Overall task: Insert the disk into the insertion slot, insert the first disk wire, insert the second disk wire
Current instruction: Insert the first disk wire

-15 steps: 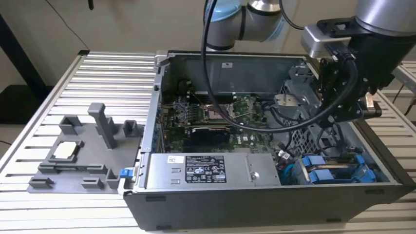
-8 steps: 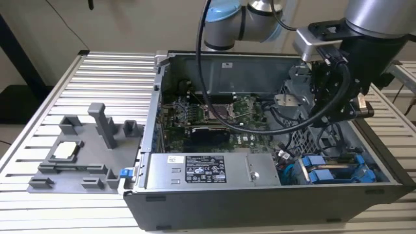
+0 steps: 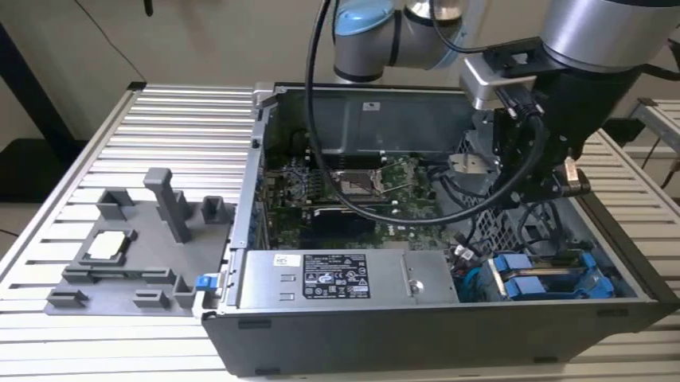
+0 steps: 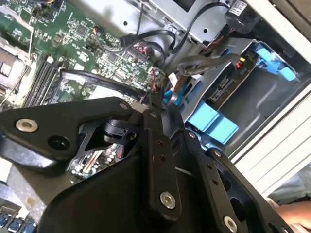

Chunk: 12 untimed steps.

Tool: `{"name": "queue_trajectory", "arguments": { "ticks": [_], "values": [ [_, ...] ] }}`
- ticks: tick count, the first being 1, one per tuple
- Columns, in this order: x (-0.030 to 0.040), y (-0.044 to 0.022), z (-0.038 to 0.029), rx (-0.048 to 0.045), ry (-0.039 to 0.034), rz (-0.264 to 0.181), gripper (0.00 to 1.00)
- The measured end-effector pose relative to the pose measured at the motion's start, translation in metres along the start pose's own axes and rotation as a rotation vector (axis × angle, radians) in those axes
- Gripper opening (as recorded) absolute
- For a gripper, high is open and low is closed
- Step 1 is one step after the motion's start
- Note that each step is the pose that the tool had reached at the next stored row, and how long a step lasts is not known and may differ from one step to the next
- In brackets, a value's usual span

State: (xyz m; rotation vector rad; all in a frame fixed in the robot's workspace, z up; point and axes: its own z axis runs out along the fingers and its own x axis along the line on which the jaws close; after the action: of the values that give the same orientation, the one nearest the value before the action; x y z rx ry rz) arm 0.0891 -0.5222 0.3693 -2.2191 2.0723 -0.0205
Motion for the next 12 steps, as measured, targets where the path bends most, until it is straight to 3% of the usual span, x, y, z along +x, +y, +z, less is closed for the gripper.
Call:
{"name": "queue_trajectory", "arguments": {
  "ticks": [7, 12],
  "values": [
    [-0.0011, 0.0071, -0.0003, 0.0116, -0.0188, -0.009, 0.26],
    [-0.0021, 0.0129, -0.0019, 0.0205, -0.0212, -0.011, 0.26]
  ]
}}
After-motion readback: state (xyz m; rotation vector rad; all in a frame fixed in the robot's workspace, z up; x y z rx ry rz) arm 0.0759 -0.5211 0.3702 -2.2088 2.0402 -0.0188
